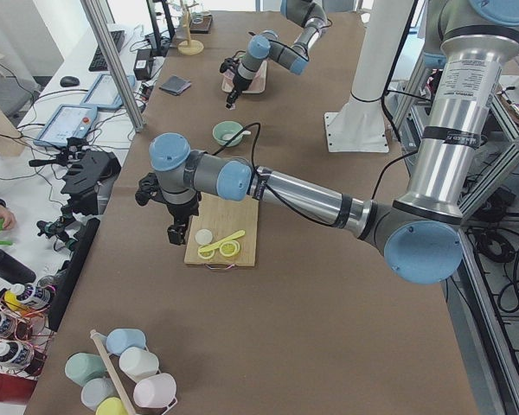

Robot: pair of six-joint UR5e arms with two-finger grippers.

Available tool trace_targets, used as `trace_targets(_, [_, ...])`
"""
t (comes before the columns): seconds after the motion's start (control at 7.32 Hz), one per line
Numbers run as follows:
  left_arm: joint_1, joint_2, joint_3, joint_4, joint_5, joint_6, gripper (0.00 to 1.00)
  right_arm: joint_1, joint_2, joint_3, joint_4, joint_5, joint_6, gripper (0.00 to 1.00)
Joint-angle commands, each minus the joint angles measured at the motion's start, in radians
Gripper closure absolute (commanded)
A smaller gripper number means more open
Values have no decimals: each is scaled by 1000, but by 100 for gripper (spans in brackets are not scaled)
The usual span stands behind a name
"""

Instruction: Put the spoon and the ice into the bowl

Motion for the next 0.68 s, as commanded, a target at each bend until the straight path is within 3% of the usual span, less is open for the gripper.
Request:
trace_targets(0.0, [-4,1,-3,19,3,5,1,-62,122,-126,3,-58,60,100])
trace_targets(0.27, [-4,5,-2,19,6,5,1,-79,124,-131,7,-68,46,97])
trace_targets(0.41, [-6,7,-2,19,6,5,1,-82,122,-133,6,-69,46,42])
trace_targets(0.55, [-6,7,-2,19,6,5,1,-79,128,-128,7,-74,20,1])
